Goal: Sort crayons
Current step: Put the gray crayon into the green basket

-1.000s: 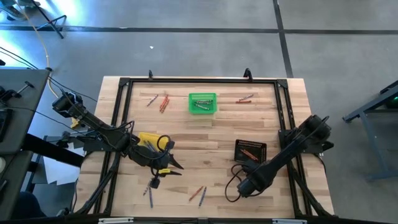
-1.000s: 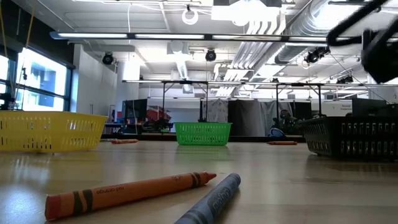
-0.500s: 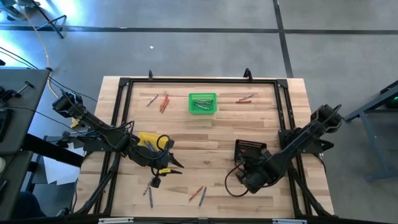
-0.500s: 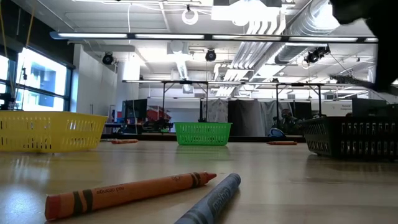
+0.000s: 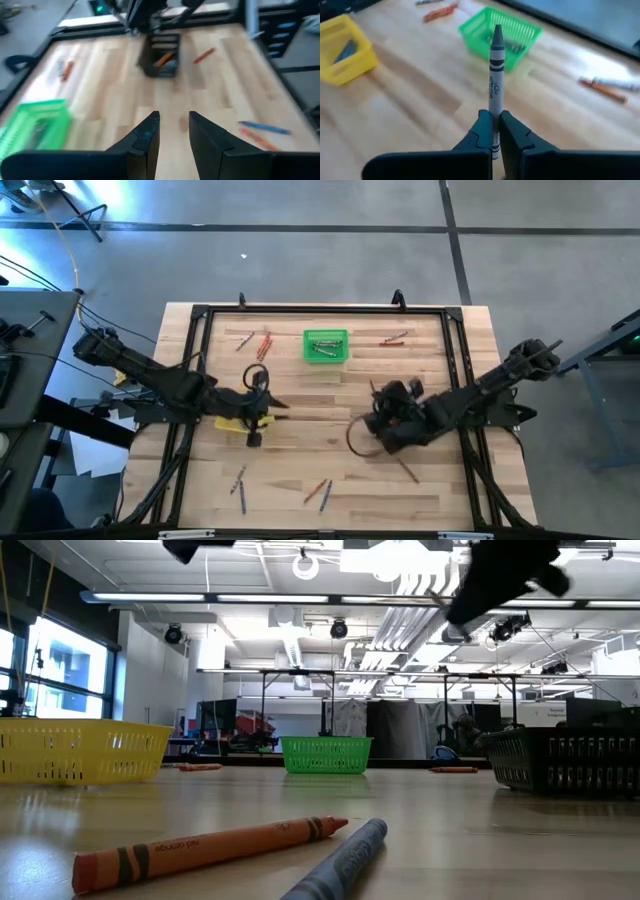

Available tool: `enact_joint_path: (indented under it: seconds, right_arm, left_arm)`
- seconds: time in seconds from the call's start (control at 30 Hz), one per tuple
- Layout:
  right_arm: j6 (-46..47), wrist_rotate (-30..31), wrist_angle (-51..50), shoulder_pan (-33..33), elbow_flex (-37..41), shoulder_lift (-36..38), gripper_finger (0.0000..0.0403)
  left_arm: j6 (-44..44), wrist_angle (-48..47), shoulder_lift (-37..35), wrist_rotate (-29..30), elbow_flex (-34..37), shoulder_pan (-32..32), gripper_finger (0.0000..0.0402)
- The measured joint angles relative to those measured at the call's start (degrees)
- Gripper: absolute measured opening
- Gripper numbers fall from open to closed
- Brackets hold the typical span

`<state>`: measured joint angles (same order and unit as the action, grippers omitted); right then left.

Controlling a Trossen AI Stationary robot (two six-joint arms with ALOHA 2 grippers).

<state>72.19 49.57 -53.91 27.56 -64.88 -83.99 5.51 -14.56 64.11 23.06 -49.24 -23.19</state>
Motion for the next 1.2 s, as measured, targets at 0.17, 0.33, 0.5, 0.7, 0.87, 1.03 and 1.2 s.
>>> enact_joint_path:
  seconds: [0.17,0.33,0.5,0.7,0.87,1.03,1.2]
  right_arm:
    - [-16.2,-1.4,8.0,-8.4,0.0,0.0,0.0001]
    - [-33.0,-6.7,18.1,-16.7,0.0,0.0,0.0001]
    - [-48.2,-13.3,29.0,-24.9,0.0,-1.1,0.0001]
    - [-60.0,-22.9,41.3,-34.4,0.1,-6.9,0.0001]
    - [-64.7,-31.4,50.3,-41.3,0.1,-14.5,0.0001]
    - [-64.2,-34.1,53.5,-45.8,0.1,-20.6,0.0001]
    - [-63.2,-35.0,54.7,-47.2,0.1,-23.3,0.0002]
  left_arm:
    - [-3.3,-3.1,-2.6,-0.2,0.0,4.9,0.009]
    - [-4.6,-6.2,-4.8,-2.6,0.0,9.6,0.009]
    - [-4.5,-9.2,-6.5,-5.7,0.0,12.6,0.009]
    - [-4.3,-11.8,-8.2,-7.5,0.0,14.4,0.009]
    - [-4.3,-11.8,-8.9,-7.6,0.0,14.6,0.009]
    - [-3.6,-12.0,-9.3,-9.2,0.0,14.6,0.009]
    - [-2.7,-12.1,-9.2,-10.7,0.0,14.6,0.009]
